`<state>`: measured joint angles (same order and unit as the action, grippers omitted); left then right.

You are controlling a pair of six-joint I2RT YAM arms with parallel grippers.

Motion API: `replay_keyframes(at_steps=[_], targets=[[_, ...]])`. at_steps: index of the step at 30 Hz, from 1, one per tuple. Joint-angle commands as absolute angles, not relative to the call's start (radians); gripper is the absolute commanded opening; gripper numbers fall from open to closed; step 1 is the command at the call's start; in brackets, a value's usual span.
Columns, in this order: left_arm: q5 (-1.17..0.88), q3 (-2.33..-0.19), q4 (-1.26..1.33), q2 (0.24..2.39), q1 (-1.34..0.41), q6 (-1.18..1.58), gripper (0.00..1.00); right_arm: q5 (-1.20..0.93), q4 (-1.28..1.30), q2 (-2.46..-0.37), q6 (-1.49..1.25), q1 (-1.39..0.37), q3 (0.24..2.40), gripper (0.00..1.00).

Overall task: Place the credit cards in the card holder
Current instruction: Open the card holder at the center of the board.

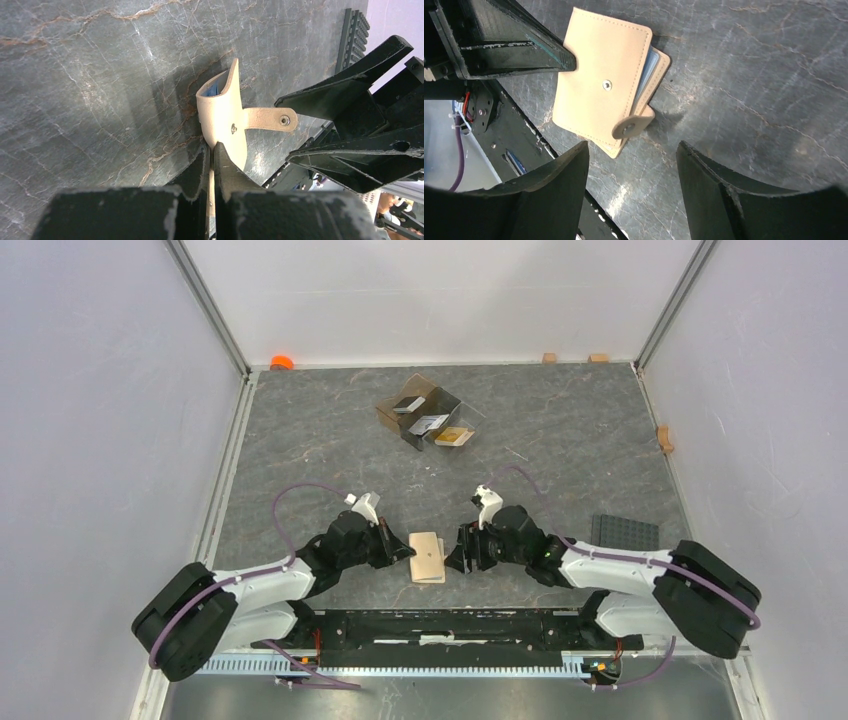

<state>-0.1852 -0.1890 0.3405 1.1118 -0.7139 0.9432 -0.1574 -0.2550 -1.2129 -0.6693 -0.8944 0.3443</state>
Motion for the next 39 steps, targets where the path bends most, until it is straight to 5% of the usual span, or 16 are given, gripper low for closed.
replay_keyframes(at_steps=[1,5,11,15,18,22,39], targets=[[-0.165,-0.173,0.386,1.116,-0.717,0.968,0.05,-0.109,-0.319,-1.280,-0.656,-0.920,0.420,0.68],[-0.164,-0.167,0.387,1.116,-0.716,0.967,0.05,-0.067,-0.324,-1.341,-0.649,-0.931,0.448,0.59],[-0.159,-0.165,0.377,1.111,-0.716,0.967,0.09,-0.044,-0.293,-1.377,-0.642,-0.934,0.475,0.19],[-0.134,-0.199,0.290,1.090,-0.716,0.931,0.42,-0.028,-0.236,-1.322,-0.624,-0.934,0.492,0.00],[-0.099,-0.249,0.168,1.055,-0.716,0.880,0.71,-0.026,-0.173,-1.262,-0.607,-0.934,0.515,0.00],[-0.121,-0.311,0.072,1.005,-0.716,0.845,0.88,-0.023,-0.104,-1.183,-0.590,-0.936,0.529,0.00],[-0.187,-0.448,0.087,1.149,-0.821,0.823,0.99,-0.006,-0.036,-1.081,-0.577,-0.973,0.557,0.00]])
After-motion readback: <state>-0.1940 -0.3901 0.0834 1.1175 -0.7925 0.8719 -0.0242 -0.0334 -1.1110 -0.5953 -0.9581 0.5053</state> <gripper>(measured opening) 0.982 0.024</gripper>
